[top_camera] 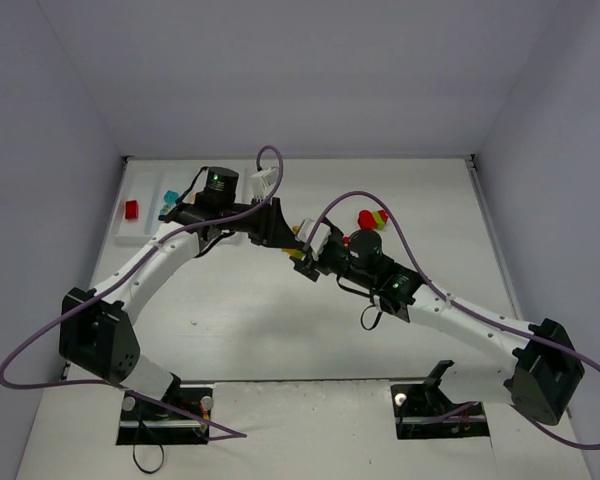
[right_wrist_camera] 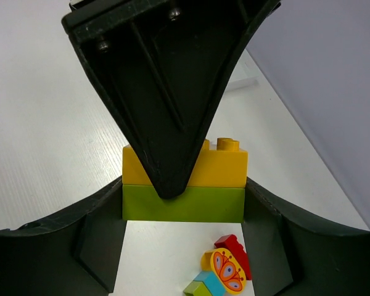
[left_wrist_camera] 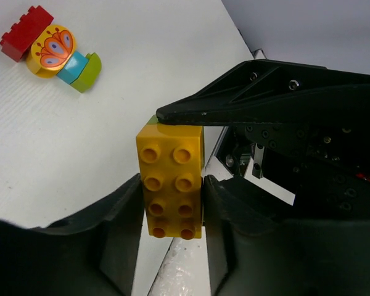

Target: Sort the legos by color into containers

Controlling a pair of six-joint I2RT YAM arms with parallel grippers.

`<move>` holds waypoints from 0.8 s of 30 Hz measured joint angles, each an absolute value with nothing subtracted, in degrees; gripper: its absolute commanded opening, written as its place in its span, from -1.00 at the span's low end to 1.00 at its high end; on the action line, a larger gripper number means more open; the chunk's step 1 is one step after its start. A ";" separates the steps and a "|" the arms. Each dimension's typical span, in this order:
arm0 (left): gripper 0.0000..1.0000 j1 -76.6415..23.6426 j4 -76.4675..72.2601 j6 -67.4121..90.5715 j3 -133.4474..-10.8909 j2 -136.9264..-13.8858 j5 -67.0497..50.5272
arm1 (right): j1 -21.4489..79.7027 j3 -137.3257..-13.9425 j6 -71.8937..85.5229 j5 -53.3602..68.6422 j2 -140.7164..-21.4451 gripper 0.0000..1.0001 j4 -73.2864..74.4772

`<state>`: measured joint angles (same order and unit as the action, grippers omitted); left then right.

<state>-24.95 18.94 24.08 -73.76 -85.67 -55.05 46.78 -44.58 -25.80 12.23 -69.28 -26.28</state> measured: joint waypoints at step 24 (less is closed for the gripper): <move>-1.00 -25.12 18.37 24.12 -73.76 -86.43 -56.34 | 45.84 -44.36 -25.74 12.08 -69.52 0.44 -26.35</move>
